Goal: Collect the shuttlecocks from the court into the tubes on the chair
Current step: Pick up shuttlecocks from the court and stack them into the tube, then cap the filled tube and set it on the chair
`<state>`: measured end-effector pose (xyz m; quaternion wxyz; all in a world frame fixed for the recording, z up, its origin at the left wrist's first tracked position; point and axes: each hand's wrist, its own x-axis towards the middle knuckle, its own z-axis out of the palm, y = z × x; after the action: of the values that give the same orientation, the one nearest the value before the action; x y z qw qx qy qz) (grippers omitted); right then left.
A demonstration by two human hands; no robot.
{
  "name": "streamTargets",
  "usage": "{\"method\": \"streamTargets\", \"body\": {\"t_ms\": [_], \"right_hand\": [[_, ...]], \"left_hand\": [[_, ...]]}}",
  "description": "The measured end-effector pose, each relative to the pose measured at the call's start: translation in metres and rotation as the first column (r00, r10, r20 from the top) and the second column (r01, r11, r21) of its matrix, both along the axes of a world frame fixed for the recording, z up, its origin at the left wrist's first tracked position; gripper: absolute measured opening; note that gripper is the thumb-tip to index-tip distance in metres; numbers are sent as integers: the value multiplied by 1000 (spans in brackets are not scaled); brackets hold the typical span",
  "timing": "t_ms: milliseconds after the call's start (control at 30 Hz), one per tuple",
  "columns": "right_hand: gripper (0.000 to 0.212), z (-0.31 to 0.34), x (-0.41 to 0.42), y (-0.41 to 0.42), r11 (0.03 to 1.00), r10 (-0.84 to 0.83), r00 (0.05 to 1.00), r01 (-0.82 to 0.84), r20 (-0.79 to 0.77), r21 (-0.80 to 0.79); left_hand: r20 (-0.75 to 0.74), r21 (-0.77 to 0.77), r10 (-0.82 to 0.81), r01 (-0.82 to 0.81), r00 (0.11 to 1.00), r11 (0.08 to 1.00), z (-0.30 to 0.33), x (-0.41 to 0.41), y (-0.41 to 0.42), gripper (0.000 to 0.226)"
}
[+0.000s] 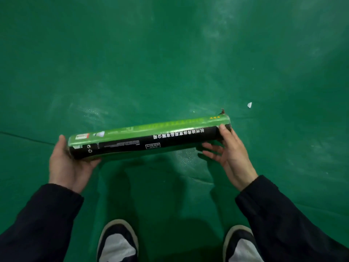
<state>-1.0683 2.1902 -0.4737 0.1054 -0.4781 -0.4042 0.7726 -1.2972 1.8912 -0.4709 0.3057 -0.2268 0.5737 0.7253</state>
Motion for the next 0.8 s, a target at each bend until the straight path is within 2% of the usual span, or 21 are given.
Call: {"method": "streamTargets", "body": {"t_ms": [67,133,167,267,300,367,500,600,733,800], "right_hand": [[43,-7,4,6,998,-35,999,36,22,-45],[39,-1,8,10,994,-74,995,80,65,-81],[38,8,9,9,990,-86,992,96,97,-106],[38,58,21,5,981,-113,976,140,188,-137],[37,80,27,3,979,-125,971,154,205,-133],[37,131,37,-2,977,-107,964,148,244,-155],[38,252,54,-16,978,-34,944,98,327,-182],[43,346,63,-29,976,16,944,57,330,-210],[45,466,56,-47,968,144,940,-69,309,-243],[47,519,49,-57,956,211,929,-132,303,-261]], "left_hand": [[57,79,-6,1,998,997,5,0,6,38],[118,119,7,-21,993,993,17,4,17,38],[150,138,10,-31,989,990,30,8,21,40],[223,119,11,-38,975,992,82,26,25,20],[256,97,42,-69,966,993,102,32,24,24],[305,46,123,-144,944,988,153,44,13,25],[376,-40,181,-179,909,983,268,74,-18,31],[367,-107,289,-269,884,957,368,95,-35,41],[358,-32,505,-530,785,847,493,116,-51,32],[330,17,534,-570,779,821,547,129,-59,32]]}}
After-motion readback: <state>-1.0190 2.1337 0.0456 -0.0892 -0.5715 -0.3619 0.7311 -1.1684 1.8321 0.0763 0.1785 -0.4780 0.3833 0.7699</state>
